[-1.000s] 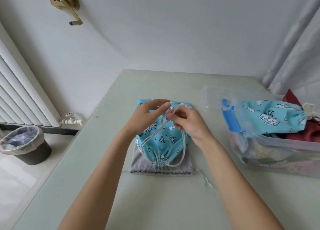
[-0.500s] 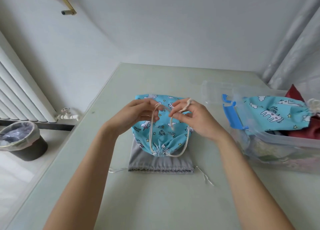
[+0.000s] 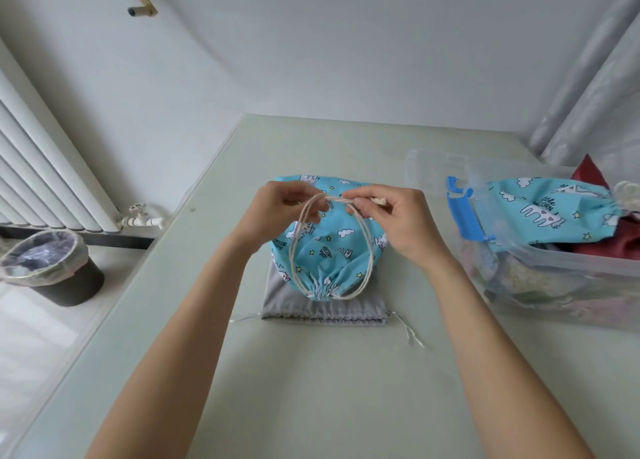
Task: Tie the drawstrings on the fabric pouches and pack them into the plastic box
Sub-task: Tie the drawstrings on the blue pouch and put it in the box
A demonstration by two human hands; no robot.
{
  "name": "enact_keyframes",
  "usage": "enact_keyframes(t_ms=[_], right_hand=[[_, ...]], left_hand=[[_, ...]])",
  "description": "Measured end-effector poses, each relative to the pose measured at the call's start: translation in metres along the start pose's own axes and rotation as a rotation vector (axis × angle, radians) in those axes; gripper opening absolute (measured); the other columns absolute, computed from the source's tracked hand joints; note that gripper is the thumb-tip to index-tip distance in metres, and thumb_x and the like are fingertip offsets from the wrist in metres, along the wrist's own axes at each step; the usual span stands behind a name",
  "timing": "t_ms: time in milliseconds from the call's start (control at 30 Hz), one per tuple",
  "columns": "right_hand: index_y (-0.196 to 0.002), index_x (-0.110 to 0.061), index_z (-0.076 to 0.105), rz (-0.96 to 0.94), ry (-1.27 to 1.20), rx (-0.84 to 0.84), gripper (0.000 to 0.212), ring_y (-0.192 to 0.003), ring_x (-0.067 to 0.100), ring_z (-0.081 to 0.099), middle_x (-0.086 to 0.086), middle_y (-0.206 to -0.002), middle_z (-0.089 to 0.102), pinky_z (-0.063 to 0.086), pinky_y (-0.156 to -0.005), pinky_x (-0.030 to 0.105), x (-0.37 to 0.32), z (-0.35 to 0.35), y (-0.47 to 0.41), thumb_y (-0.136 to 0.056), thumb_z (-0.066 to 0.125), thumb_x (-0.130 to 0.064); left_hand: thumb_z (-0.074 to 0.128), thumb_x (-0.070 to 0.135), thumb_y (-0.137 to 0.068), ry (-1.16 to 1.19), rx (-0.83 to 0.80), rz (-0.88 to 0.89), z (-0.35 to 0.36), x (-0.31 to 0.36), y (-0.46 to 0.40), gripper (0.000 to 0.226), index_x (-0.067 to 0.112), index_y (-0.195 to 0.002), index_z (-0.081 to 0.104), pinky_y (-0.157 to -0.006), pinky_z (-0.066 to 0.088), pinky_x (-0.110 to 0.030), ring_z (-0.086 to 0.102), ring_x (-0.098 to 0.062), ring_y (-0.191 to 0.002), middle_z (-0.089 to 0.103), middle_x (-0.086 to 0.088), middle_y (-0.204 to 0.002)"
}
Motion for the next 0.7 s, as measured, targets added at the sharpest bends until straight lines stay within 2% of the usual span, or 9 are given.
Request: enact_keyframes(t_ms=[100, 233, 333, 433, 500, 533, 633, 667, 700], right_hand=[[-0.102, -0.019, 0.071, 0.064, -0.026, 0.050, 0.018, -0.082, 0.011, 0.071, 0.003, -0.088, 0.073, 0.057, -0.083, 0.038, 0.008, -0.007, 0.014, -0.090, 0.060, -0.011], [-0.103, -0.021, 0.070, 0.111, 0.132, -0.002, 0.018, -0.080, 0.005, 0.070, 0.000, -0.083, 0.073, 0.055, -0.082, 0.033, 0.012, -0.016, 0.044, -0.090, 0.060, -0.012], [-0.099, -0.019, 0.069, 0.151, 0.165, -0.011, 0.018, -0.075, 0.005, 0.069, 0.001, -0.084, 0.073, 0.056, -0.078, 0.029, 0.018, -0.030, 0.068, -0.091, 0.057, -0.009], [-0.092, -0.020, 0.069, 0.186, 0.307, 0.005, 0.019, -0.068, 0.009, 0.068, -0.001, -0.078, 0.071, 0.055, -0.074, 0.033, 0.024, -0.040, 0.090, -0.091, 0.056, -0.007], [-0.088, -0.022, 0.070, 0.229, 0.499, 0.005, 0.017, -0.073, 0.016, 0.068, -0.001, -0.077, 0.071, 0.054, -0.074, 0.035, 0.031, -0.045, 0.101, -0.089, 0.057, -0.010], [-0.089, -0.024, 0.070, 0.252, 0.596, -0.019, 0.017, -0.077, 0.020, 0.068, 0.001, -0.081, 0.072, 0.053, -0.075, 0.036, 0.034, -0.045, 0.107, -0.088, 0.058, -0.013], [-0.104, -0.024, 0.069, 0.268, 0.721, -0.173, 0.022, -0.093, 0.023, 0.063, 0.001, -0.107, 0.069, 0.048, -0.086, 0.035, 0.031, -0.038, 0.119, -0.084, 0.063, -0.018], [-0.111, -0.021, 0.066, 0.243, 0.697, -0.220, 0.028, -0.099, 0.021, 0.061, 0.000, -0.113, 0.065, 0.044, -0.089, 0.030, 0.027, -0.034, 0.120, -0.083, 0.066, -0.019], [-0.115, -0.020, 0.064, 0.221, 0.643, -0.254, 0.033, -0.105, 0.017, 0.058, -0.002, -0.116, 0.062, 0.039, -0.090, 0.026, 0.021, -0.029, 0.121, -0.082, 0.068, -0.022]], left_hand=[[0.062, 0.018, -0.089, 0.047, 0.122, -0.071, -0.018, -0.013, 0.016, 0.007, 0.016, -0.085, 0.067, -0.064, 0.053, -0.019, 0.064, -0.006, -0.061, 0.071, 0.010, -0.069], [0.053, 0.020, -0.094, 0.333, 0.309, -0.219, -0.045, -0.032, 0.047, 0.015, 0.022, -0.080, 0.060, -0.065, 0.045, -0.018, 0.055, -0.002, -0.061, 0.062, 0.014, -0.066], [0.048, 0.021, -0.096, 0.503, 0.335, -0.197, -0.053, -0.034, 0.070, 0.021, 0.025, -0.077, 0.056, -0.069, 0.041, -0.019, 0.054, -0.001, -0.069, 0.059, 0.013, -0.073], [0.047, 0.017, -0.094, 0.516, 0.367, -0.210, -0.055, -0.036, 0.093, 0.021, 0.022, -0.077, 0.058, -0.070, 0.041, -0.020, 0.055, -0.004, -0.074, 0.060, 0.011, -0.077], [0.047, 0.014, -0.093, 0.425, 0.438, -0.287, -0.057, -0.043, 0.107, 0.021, 0.020, -0.077, 0.059, -0.069, 0.041, -0.022, 0.055, -0.009, -0.078, 0.061, 0.009, -0.078], [0.047, 0.013, -0.091, 0.308, 0.475, -0.330, -0.060, -0.049, 0.115, 0.021, 0.019, -0.077, 0.060, -0.069, 0.041, -0.024, 0.055, -0.013, -0.080, 0.062, 0.006, -0.081], [0.055, 0.020, -0.087, -0.388, 0.423, -0.391, -0.066, -0.063, 0.129, 0.013, 0.018, -0.092, 0.067, -0.078, 0.044, -0.032, 0.056, -0.022, -0.094, 0.064, -0.006, -0.101], [0.058, 0.023, -0.085, -0.556, 0.389, -0.350, -0.064, -0.064, 0.130, 0.019, 0.020, -0.101, 0.067, -0.084, 0.045, -0.035, 0.055, -0.025, -0.103, 0.063, -0.006, -0.110], [0.059, 0.023, -0.084, -0.622, 0.368, -0.278, -0.060, -0.061, 0.130, 0.025, 0.021, -0.108, 0.065, -0.089, 0.044, -0.037, 0.054, -0.025, -0.108, 0.062, -0.005, -0.117]])
Point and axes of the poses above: each hand's wrist, its own y-axis away from the middle knuckle, its own z-axis out of the palm, x = y × z, the point moved 5 cm from there along -y, towards the middle knuckle
